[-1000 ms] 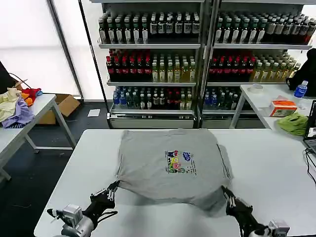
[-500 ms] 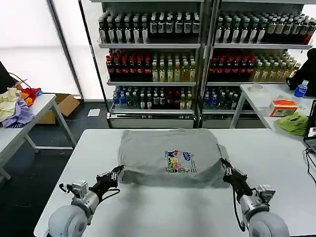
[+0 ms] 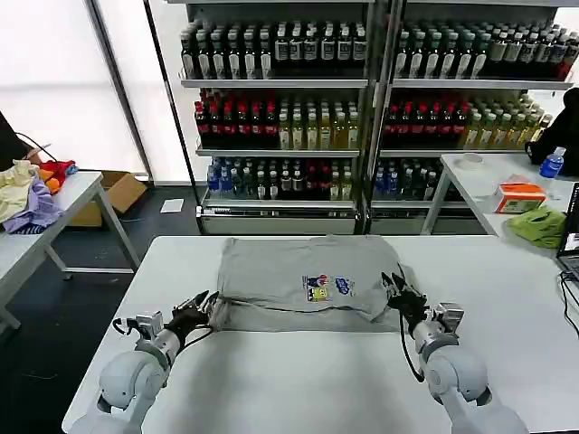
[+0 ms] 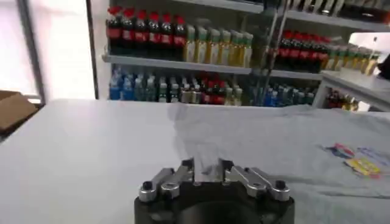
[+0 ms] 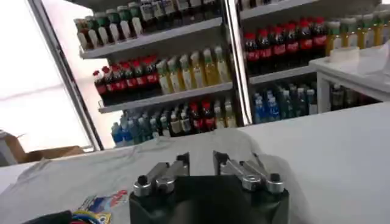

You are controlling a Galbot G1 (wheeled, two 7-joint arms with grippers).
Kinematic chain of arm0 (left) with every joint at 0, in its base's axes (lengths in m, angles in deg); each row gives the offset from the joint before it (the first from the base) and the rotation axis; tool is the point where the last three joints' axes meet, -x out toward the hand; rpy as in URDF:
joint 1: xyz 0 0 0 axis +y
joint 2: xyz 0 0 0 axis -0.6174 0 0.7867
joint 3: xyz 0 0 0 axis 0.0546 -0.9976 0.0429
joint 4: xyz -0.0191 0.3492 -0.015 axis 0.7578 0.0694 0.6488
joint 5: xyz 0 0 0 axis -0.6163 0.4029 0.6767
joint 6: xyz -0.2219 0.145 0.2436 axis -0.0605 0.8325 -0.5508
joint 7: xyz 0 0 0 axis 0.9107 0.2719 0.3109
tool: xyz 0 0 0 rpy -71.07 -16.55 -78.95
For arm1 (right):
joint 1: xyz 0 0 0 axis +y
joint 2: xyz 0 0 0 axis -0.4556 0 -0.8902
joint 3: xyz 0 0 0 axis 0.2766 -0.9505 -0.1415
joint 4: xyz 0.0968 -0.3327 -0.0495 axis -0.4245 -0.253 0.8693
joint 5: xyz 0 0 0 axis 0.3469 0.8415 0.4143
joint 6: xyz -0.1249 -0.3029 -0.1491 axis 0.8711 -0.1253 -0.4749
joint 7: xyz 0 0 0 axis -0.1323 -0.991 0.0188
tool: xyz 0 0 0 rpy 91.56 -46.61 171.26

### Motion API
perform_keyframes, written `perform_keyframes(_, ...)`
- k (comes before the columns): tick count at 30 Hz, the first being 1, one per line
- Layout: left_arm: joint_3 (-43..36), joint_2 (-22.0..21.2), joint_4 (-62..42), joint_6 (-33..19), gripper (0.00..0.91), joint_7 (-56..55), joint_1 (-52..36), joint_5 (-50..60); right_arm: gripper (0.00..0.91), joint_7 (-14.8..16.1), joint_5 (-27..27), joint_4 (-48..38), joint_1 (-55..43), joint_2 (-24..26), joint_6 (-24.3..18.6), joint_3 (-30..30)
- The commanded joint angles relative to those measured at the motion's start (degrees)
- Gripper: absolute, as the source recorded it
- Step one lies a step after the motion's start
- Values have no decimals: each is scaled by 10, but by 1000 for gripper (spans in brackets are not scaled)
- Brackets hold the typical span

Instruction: Fold and organize the clothes.

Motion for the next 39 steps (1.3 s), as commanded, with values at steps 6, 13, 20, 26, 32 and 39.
perform_keyframes(6,30,-9,110,4,907,-16,108,23,907,-35,73,70,109,3,45,40)
perform_keyframes(13,9,-38,93,3,907,-25,115,48,907,-57,88,71,141,-24,51,42)
perform_keyframes(20,-6,-58,68,4,907,-34,108,54,141,-44,99,63,137,-34,50,27)
perform_keyframes(26,-17,-74,58,1,453,-32,103,63,0,-46,97,52,131,-34,62,26)
perform_keyframes(32,-25,-78,34,-6,91,-32,90,68,0,-47,95,50,134,-38,63,23)
perform_keyframes(39,-24,-67,23,-13,30,-34,91,65,0,-43,92,50,131,-37,61,23)
